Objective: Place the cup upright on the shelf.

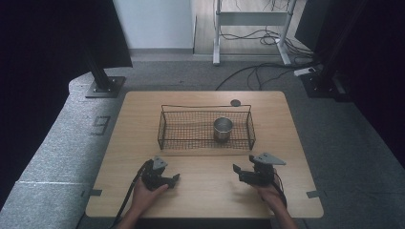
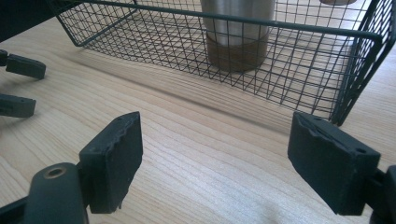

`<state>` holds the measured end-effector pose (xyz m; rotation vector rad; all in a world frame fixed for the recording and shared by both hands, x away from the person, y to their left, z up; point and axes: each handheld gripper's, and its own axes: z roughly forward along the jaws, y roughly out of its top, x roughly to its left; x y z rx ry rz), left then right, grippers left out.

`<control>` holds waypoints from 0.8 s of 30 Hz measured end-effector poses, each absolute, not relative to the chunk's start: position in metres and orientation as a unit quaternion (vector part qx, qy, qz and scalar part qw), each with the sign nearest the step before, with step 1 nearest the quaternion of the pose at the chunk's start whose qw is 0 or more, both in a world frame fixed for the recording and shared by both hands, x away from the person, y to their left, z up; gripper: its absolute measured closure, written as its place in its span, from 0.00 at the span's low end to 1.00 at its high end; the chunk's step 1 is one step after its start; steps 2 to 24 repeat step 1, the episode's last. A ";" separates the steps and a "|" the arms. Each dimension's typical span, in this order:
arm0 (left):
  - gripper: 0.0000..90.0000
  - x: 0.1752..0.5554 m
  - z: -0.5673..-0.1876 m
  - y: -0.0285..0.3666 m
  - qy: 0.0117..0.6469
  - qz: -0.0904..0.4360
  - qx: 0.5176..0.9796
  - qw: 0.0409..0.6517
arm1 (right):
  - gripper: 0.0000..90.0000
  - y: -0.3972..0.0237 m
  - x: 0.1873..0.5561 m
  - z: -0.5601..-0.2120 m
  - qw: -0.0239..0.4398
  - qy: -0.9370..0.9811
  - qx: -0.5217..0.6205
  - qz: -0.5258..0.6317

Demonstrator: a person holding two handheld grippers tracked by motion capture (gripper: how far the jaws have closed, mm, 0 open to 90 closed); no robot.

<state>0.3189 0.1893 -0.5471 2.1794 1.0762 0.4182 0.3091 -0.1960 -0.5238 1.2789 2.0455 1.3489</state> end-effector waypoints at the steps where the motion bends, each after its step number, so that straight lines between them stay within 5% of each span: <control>1: 0.16 0.319 -0.547 0.189 0.412 0.160 0.834 0.331 | 0.20 -0.196 0.309 -0.524 0.188 0.727 0.455 0.479; 24: 0.16 0.319 -0.547 0.189 0.412 0.160 0.834 0.331 | 0.20 -0.196 0.309 -0.524 0.188 0.727 0.455 0.479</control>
